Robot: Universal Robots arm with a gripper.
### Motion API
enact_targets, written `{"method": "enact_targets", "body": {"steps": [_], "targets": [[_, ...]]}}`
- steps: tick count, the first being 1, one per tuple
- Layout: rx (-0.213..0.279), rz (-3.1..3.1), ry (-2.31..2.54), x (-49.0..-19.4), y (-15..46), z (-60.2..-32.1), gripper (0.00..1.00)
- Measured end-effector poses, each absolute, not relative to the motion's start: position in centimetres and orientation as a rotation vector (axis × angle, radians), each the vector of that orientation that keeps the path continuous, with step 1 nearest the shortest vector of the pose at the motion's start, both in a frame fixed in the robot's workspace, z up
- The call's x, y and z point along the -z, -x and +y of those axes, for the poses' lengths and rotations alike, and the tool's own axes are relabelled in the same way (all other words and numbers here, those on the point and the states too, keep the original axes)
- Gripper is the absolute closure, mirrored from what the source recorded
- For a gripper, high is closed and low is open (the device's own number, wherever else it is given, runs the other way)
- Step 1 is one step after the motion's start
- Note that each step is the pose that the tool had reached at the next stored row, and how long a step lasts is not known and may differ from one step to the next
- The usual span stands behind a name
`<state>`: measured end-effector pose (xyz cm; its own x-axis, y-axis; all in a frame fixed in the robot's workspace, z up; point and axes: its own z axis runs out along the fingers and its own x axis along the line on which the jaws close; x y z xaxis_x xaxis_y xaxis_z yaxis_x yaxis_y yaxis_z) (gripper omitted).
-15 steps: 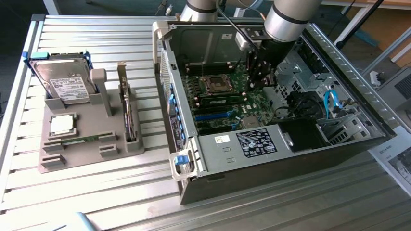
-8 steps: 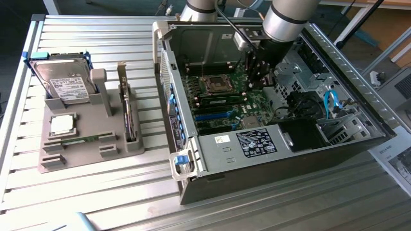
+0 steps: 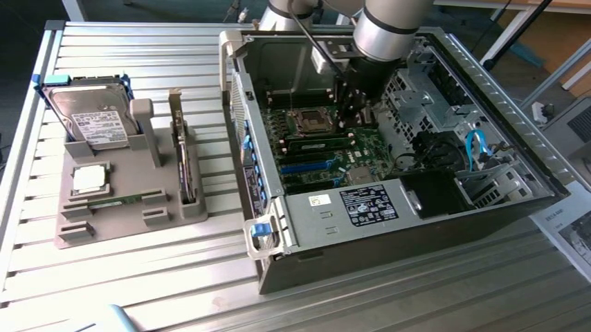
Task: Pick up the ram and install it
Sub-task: 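Press down the ram until it locks into place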
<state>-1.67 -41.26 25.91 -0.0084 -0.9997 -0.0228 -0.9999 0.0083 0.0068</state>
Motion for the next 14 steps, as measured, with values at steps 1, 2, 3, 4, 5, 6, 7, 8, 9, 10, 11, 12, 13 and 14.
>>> {"method": "enact_targets", "body": {"steps": [1,2,3,4,5,6,7,8,9,10,11,12,13,14], "targets": [[-0.032,2.222,2.204,-25.9,2.0,-41.3,0.9],[-0.032,2.222,2.204,-25.9,2.3,-41.3,0.9],[-0.032,2.222,2.204,-25.9,2.6,-41.3,0.9],[-0.031,2.222,2.203,-25.9,2.9,-41.3,0.9],[-0.031,2.222,2.203,-25.9,3.2,-41.3,0.9],[-0.031,2.222,2.203,-25.9,3.5,-41.3,0.9],[-0.031,2.221,2.203,-25.9,3.7,-41.3,0.9],[-0.03,2.221,2.203,-25.9,4.1,-41.3,0.9],[-0.03,2.221,2.203,-25.9,4.4,-41.3,0.9],[-0.03,2.221,2.203,-25.9,4.9,-41.3,0.9],[-0.029,2.221,2.203,-25.9,5.3,-41.3,0.9],[-0.029,2.221,2.203,-25.9,5.6,-41.3,0.9],[-0.029,2.221,2.202,-25.9,6.3,-41.3,0.9],[-0.028,2.22,2.202,-25.9,6.7,-41.3,0.9]]}}
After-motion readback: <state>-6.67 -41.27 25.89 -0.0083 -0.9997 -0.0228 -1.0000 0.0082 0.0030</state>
